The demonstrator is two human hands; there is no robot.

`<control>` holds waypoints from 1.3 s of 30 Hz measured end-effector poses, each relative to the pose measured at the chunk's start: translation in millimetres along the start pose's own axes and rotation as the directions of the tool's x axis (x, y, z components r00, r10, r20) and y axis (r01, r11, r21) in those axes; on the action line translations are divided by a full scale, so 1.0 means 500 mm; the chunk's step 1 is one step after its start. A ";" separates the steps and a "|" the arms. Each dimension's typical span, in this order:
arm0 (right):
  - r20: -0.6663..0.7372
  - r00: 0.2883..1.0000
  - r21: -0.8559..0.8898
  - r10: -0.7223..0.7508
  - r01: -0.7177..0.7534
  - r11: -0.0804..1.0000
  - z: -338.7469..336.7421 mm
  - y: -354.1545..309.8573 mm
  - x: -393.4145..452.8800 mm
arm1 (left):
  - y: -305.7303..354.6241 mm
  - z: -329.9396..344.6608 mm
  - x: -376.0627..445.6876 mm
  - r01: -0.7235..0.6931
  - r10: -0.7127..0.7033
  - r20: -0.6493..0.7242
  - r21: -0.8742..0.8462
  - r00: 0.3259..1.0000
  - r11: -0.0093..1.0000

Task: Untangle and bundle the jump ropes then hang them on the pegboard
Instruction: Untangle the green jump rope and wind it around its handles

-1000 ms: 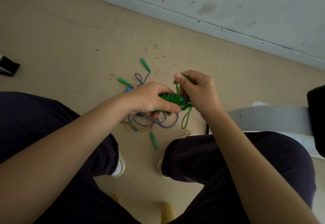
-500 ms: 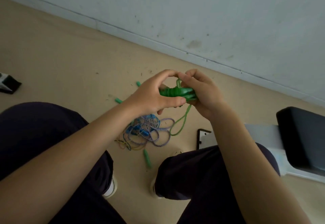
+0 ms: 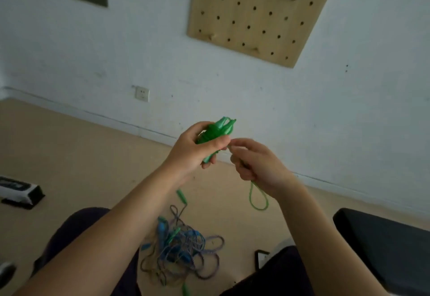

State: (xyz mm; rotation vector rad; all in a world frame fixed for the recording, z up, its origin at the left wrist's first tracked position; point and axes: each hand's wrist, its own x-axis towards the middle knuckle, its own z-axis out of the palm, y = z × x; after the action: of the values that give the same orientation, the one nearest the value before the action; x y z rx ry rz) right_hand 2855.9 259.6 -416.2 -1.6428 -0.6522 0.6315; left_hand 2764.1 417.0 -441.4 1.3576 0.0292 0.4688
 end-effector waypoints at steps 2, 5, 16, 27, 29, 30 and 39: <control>0.022 0.998 -0.105 -0.058 0.060 0.993 0.002 -0.024 -0.012 | 0.037 0.006 0.000 -0.026 0.026 -0.002 0.029 1.000 0.999; -0.002 0.988 -0.187 -0.151 0.148 0.971 -0.003 -0.070 -0.026 | 0.093 0.011 0.005 -0.082 0.084 -0.031 0.065 0.996 0.995; -0.117 0.953 -0.317 -0.280 0.232 0.920 -0.039 -0.133 0.005 | 0.152 0.042 0.090 -0.205 0.244 -0.164 0.221 0.956 0.953; -0.239 0.899 -0.353 -0.367 0.271 0.895 -0.125 -0.014 0.132 | -0.014 0.000 0.228 -0.070 0.110 -0.237 0.171 0.965 0.983; -0.250 0.886 -0.328 -0.390 0.301 0.895 -0.130 0.021 0.158 | -0.051 -0.009 0.246 -0.054 0.096 -0.241 0.174 0.966 0.983; -0.254 0.881 -0.310 -0.398 0.316 0.897 -0.132 0.039 0.171 | -0.069 -0.015 0.254 -0.047 0.090 -0.252 0.173 0.964 0.984; -0.323 0.903 -0.085 -0.284 0.271 0.959 -0.152 0.164 0.251 | -0.218 -0.089 0.273 0.070 -0.017 -0.293 0.173 0.956 0.983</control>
State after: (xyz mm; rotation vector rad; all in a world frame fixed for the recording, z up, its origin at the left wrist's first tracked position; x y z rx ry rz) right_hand 3003.8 285.9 -491.9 -1.6040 -0.6348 0.1277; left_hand 2908.8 490.4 -520.5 1.4528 0.3511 0.6380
